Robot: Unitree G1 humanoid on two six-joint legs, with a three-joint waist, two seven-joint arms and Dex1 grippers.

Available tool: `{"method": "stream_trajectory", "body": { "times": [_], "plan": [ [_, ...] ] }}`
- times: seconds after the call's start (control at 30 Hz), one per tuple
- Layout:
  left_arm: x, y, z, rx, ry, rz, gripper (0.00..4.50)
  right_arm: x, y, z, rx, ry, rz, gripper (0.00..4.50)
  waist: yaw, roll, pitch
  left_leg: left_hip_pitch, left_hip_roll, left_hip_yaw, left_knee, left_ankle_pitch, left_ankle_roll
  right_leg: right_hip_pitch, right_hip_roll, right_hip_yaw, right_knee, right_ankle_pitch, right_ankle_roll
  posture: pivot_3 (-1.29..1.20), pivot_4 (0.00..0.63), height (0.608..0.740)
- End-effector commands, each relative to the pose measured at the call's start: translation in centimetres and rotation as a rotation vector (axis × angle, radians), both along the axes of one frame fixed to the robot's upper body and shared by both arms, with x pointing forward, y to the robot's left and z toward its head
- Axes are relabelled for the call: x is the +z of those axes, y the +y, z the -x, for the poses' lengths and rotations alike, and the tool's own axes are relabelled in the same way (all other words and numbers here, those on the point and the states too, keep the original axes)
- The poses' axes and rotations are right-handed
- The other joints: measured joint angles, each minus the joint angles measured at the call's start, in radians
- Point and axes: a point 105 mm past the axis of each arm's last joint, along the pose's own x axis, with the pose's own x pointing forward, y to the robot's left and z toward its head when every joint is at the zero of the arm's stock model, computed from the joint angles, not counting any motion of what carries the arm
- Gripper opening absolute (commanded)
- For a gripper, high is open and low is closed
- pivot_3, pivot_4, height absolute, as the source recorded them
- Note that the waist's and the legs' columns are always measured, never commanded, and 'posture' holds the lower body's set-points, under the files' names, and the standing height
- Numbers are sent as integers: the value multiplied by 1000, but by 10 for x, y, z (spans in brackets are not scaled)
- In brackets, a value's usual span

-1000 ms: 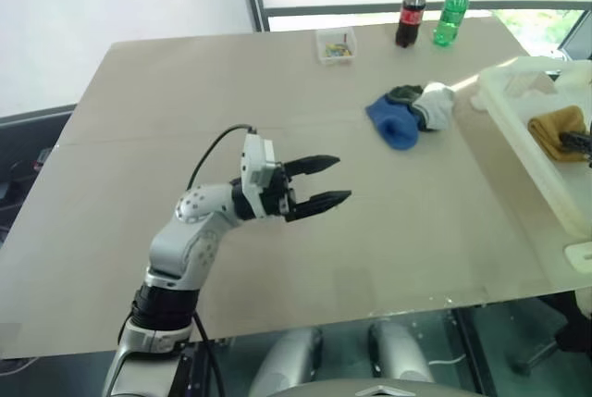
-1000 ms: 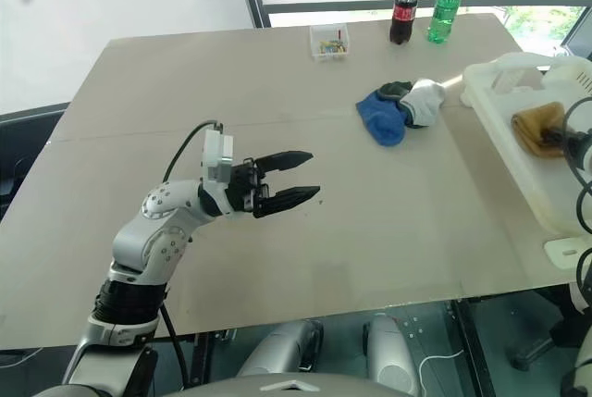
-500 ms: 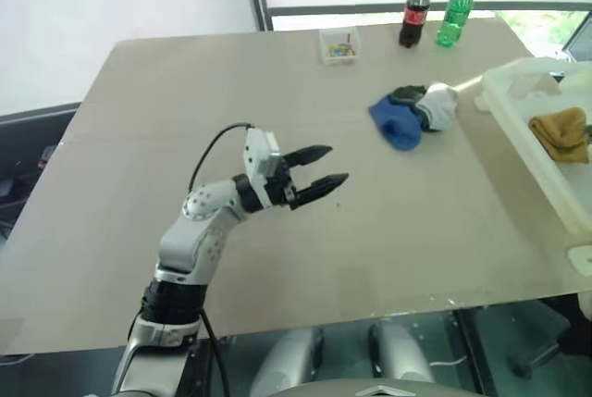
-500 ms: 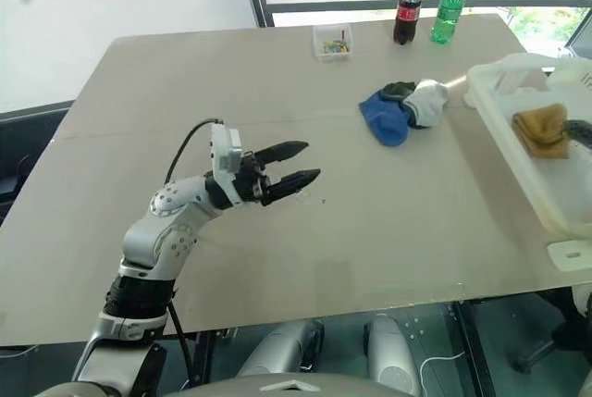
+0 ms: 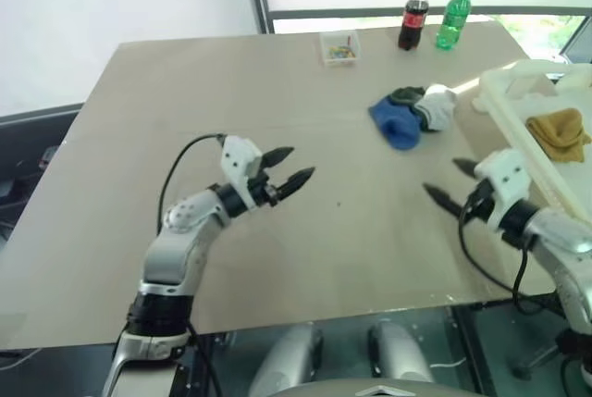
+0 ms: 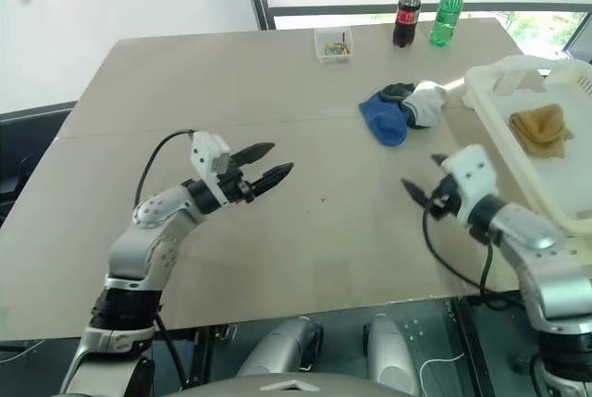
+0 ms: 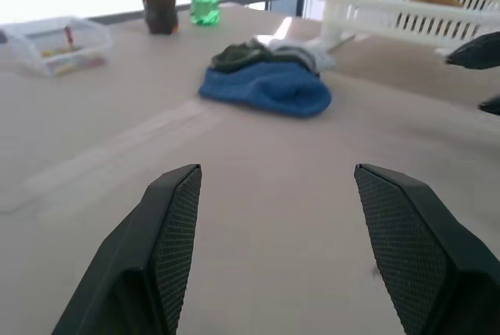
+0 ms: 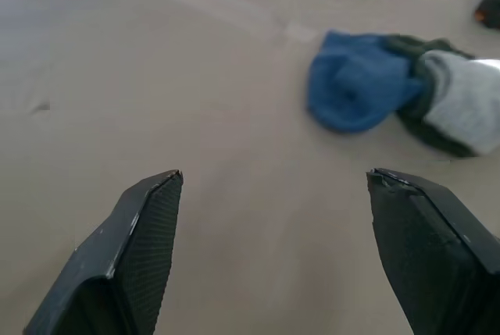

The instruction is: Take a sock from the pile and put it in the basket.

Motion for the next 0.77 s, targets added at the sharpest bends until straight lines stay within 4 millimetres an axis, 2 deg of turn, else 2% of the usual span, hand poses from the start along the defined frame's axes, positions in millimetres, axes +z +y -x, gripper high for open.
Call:
{"method": "stream_trajectory", "body": {
  "times": [0.03, 0.13, 0.33, 0.43, 0.53, 0.57, 0.6, 0.77],
  "plan": [
    [12, 18, 17, 8, -40, -14, 3301, 10, -4, 8, 59, -54, 36, 4470, -1, 0, 0, 0, 0, 0, 0, 0, 0, 0, 0, 0, 0, 0, 0, 0, 150, 740],
    [4, 41, 36, 33, 15, -40, 3301, 7, -12, 18, 88, -35, 51, 4470, 0, 0, 0, 1, 1, 0, -1, 0, 0, 1, 0, 0, 0, 0, 0, 0, 150, 740],
    [-4, 66, 57, 83, 81, -65, 3301, 6, -24, 31, 85, 2, 40, 4470, 13, -1, 1, 2, 1, 0, -1, -3, 4, 3, 0, -1, -1, 0, 0, 0, 150, 740],
    [-7, 63, 66, 17, 139, -34, 3301, 7, -25, 31, 91, -1, 45, 4470, 17, -1, 1, 2, 1, -1, -1, -3, 4, 4, 0, -1, -1, 0, 0, 0, 150, 740],
    [-6, 63, 65, 22, 130, -44, 3994, 5, -23, 32, 120, 16, 46, 4500, 17, -1, 1, 2, 1, -1, -1, -3, 4, 4, 0, -2, -1, 0, 0, 0, 150, 740],
    [-6, 64, 63, 38, 119, -54, 4372, 6, -22, 32, 124, 10, 53, 4500, 17, -1, 1, 2, 1, -1, -1, -3, 4, 4, 0, -2, -1, 0, 0, 0, 150, 740],
    [-6, 65, 61, 55, 102, -62, 4462, 6, -22, 32, 121, 4, 57, 4500, 17, -1, 1, 2, 1, -1, -1, -3, 4, 4, 0, -2, -1, 0, 0, 0, 150, 740],
    [-7, 61, 63, 23, 84, -78, 4462, 6, -22, 33, 113, -7, 59, 4500, 17, -1, 1, 2, 1, -1, -1, -3, 4, 4, 0, -2, -2, 0, 0, 0, 150, 740]
  ]
}}
